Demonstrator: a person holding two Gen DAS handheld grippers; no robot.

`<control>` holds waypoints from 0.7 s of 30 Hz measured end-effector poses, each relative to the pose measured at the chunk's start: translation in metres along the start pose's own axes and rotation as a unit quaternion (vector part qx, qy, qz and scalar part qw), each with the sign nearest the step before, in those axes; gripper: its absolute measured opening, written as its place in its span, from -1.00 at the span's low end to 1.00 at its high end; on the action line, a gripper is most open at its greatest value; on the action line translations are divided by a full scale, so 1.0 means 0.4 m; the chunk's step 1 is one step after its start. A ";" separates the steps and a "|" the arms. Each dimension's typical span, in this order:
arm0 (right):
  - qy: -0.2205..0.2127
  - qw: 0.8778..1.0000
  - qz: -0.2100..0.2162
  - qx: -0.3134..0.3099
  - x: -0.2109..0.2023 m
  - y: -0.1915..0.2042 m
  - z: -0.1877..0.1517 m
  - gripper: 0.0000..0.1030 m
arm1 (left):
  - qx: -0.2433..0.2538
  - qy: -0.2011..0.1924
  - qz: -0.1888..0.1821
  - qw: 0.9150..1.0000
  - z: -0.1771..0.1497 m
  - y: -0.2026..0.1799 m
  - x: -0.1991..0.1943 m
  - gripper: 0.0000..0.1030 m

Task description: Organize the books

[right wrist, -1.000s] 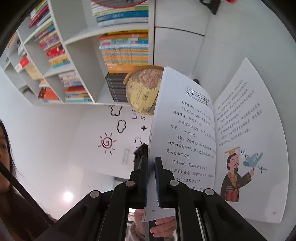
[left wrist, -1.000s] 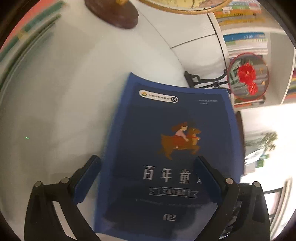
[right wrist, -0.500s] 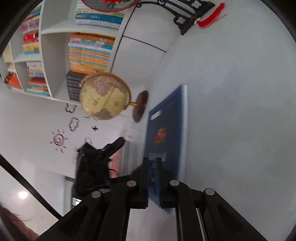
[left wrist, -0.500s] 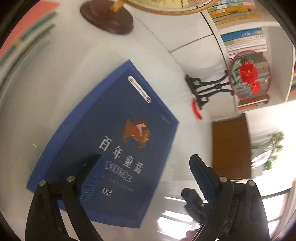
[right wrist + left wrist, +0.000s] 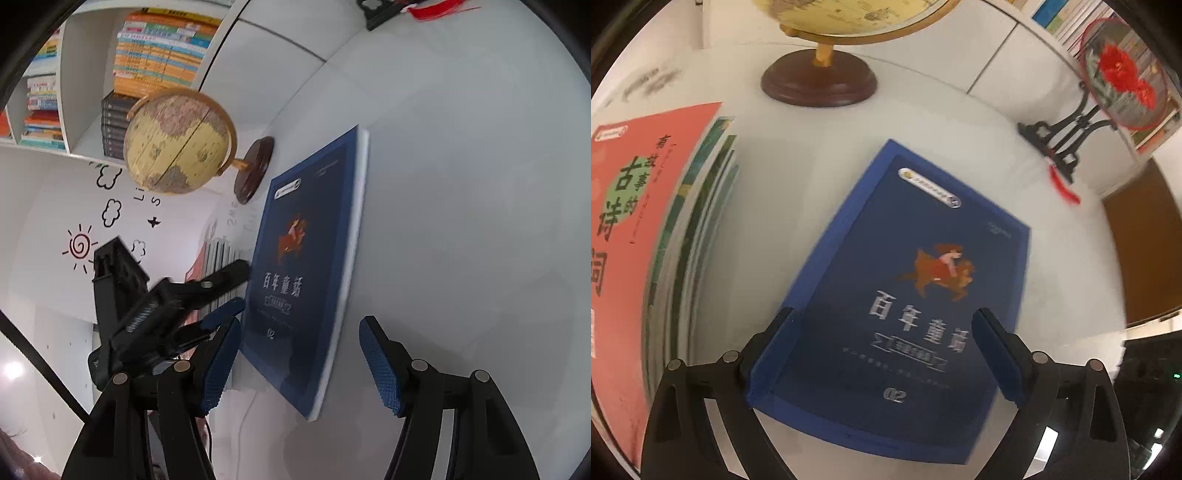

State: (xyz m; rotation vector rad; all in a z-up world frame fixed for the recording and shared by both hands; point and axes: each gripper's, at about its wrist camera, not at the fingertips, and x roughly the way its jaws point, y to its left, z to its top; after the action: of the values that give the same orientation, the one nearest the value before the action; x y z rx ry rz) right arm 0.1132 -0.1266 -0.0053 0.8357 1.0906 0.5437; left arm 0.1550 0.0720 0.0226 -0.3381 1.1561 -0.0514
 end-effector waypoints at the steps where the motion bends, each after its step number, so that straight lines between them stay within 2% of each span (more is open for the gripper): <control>1: 0.001 1.000 -0.004 -0.005 0.005 0.003 -0.003 0.26 | 0.006 -0.005 0.007 1.000 0.003 0.002 0.001 0.98; 3: 0.004 1.000 -0.008 -0.011 0.016 0.020 -0.005 0.26 | 0.008 0.004 0.036 0.999 0.008 0.005 0.019 0.98; 7: 0.005 1.000 -0.012 -0.022 0.028 0.030 -0.001 0.26 | 0.073 -0.001 0.071 0.995 0.011 -0.018 0.050 0.96; 8: 0.007 1.000 -0.012 -0.025 0.030 0.031 0.002 0.26 | 0.072 -0.005 0.060 0.996 0.014 -0.017 0.051 0.96; 9: 0.010 0.999 -0.018 -0.032 0.035 0.034 0.004 0.26 | 0.068 -0.006 0.023 0.997 0.020 -0.012 0.046 0.97; 10: 0.014 0.999 -0.018 -0.040 0.040 0.039 0.005 0.26 | 0.059 -0.002 0.008 0.998 0.027 -0.010 0.046 0.97; 13: 0.012 0.998 -0.022 -0.065 0.040 0.049 0.007 0.46 | 0.025 0.013 -0.068 0.997 0.043 0.020 0.041 0.96; 16: -0.012 0.997 -0.032 -0.067 0.007 0.027 0.028 0.52 | -0.004 0.036 -0.154 0.987 0.038 0.034 0.044 0.96; 19: -0.022 0.997 -0.037 -0.071 -0.021 0.003 0.052 0.55 | -0.023 0.036 -0.185 0.982 0.024 0.034 0.042 0.96; 21: -0.021 0.996 -0.041 -0.079 -0.030 -0.003 0.061 0.55 | -0.050 0.035 -0.214 0.975 0.019 0.045 0.048 0.96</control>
State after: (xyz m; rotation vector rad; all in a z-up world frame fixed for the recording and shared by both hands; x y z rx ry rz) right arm 0.1311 -0.1440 0.0057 0.6588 1.0238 0.5346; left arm 0.1673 0.0867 0.0031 -0.6765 1.1409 -0.3864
